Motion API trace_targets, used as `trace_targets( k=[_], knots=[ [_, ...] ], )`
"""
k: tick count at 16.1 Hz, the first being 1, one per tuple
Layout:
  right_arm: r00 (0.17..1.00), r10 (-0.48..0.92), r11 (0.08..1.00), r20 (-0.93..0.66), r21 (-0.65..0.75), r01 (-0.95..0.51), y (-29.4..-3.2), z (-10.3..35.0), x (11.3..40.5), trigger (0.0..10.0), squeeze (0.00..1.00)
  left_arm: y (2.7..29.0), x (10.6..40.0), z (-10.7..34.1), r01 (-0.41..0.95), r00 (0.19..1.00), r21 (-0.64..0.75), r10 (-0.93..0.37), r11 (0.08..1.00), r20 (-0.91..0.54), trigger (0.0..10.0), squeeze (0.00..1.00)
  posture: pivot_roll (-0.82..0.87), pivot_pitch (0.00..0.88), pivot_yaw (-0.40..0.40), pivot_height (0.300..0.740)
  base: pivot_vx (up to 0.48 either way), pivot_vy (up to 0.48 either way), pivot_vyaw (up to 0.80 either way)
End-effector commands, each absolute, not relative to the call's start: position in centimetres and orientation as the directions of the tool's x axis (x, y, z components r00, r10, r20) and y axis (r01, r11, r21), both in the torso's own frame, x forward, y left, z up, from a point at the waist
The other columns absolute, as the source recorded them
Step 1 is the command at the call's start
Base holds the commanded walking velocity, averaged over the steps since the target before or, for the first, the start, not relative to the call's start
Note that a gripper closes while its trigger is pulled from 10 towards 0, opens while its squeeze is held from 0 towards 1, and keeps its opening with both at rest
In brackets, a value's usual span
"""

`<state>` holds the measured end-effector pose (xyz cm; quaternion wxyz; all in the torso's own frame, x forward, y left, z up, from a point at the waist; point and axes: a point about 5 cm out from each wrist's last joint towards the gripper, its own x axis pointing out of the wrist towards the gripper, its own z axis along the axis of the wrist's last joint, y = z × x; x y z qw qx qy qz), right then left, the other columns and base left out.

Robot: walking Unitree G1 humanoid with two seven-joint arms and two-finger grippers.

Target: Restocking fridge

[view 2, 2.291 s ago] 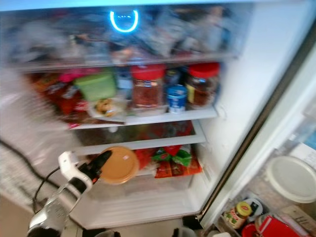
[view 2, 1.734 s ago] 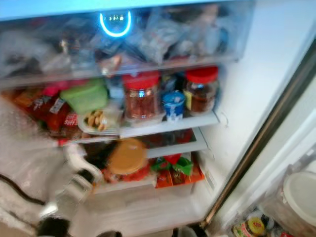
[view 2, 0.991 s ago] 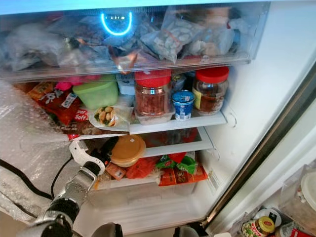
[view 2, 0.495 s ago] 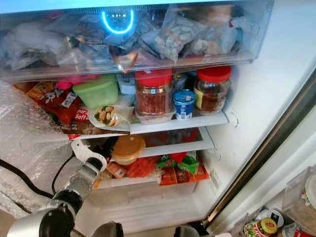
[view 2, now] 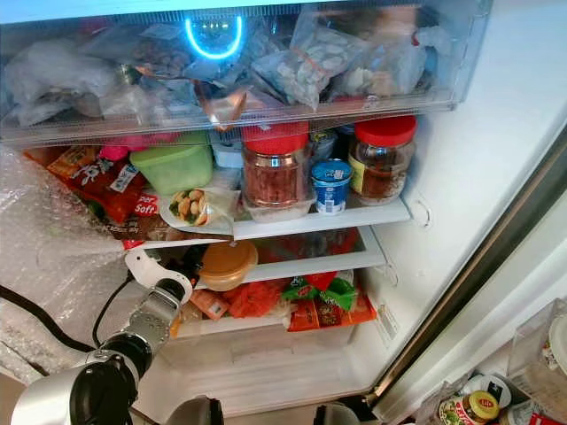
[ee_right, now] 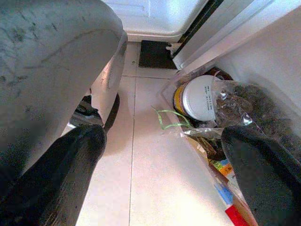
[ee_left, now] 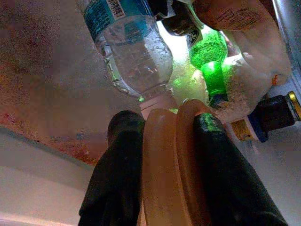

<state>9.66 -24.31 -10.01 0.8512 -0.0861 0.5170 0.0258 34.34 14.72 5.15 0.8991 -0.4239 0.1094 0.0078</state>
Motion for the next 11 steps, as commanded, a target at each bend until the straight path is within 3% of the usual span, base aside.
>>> trace_targets(
  k=[1,2,3,11],
  knots=[
    [0.462,-0.043,0.986,-0.886,-0.111,-0.122,-24.25,-10.1,9.29,10.0,0.0,14.71,35.45,6.78,-0.059,0.983,-0.709,-0.083,0.703,-0.164,10.0,0.0,-0.08,0.0,0.03,0.652,0.0,0.0,0.0],
    [0.463,-0.042,0.986,-0.886,-0.111,-0.122,-24.24,-10.09,9.31,10.0,0.0,14.8,35.4,6.71,-0.063,0.983,-0.71,-0.078,0.702,-0.165,10.0,0.18,-0.08,0.0,0.029,0.652,0.0,0.0,0.0],
    [0.464,-0.042,0.986,-0.885,-0.111,-0.123,-24.24,-10.08,9.37,10.0,0.0,14.94,35.36,6.64,-0.067,0.984,-0.713,-0.073,0.698,-0.164,10.0,1.0,-0.08,0.0,0.029,0.652,0.0,0.0,0.0],
    [0.475,-0.036,0.986,-0.879,-0.109,-0.127,-24.01,-9.98,10.06,10.0,0.0,15.04,35.09,6.48,-0.026,0.985,-0.721,-0.104,0.693,-0.135,10.0,1.0,-0.05,0.0,0.032,0.652,0.0,0.0,0.0]
  ],
)
